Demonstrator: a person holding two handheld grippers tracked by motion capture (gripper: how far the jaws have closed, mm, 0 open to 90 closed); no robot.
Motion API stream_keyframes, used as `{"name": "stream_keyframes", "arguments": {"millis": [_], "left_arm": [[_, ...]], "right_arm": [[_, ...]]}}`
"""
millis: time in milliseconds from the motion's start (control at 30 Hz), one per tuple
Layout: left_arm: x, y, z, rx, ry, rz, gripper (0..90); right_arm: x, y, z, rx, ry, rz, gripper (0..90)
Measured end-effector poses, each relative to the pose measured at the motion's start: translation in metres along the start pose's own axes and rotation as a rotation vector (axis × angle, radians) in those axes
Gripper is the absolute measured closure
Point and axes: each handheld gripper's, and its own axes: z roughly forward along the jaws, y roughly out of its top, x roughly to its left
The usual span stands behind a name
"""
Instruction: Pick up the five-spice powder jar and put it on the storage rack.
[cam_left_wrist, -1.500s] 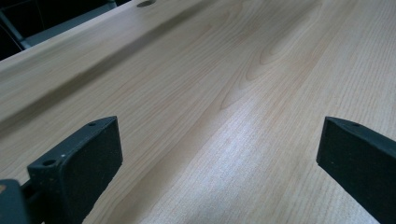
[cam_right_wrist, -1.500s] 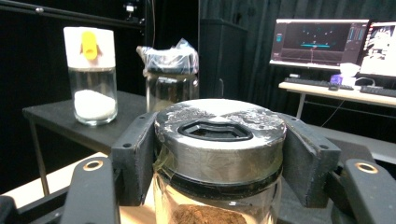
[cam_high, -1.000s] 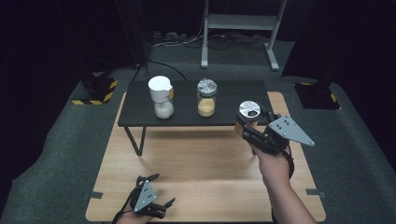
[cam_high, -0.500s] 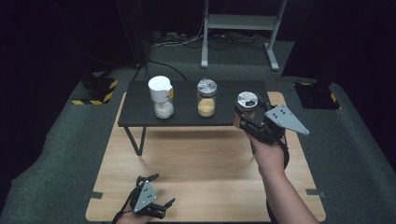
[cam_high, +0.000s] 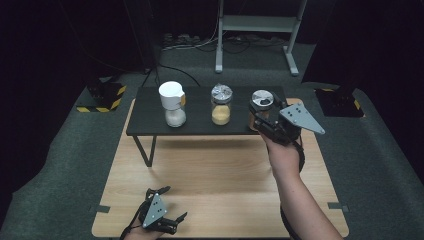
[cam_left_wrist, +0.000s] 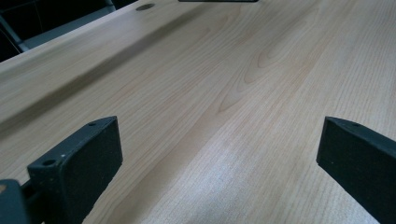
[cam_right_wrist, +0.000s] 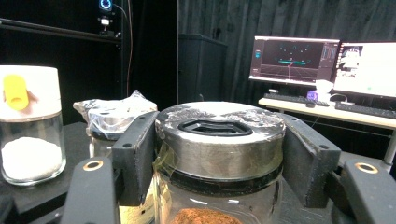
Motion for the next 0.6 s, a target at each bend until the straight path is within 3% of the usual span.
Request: {"name": "stream_keyframes", "arguments": {"millis": [600], "left_arm": [[0.001,0.0,-0.001,-0.01,-0.001,-0.008,0.4]], "right_arm": [[-0.001,-0.004,0.02,0.006,-0.018,-0.009,34.7]]}}
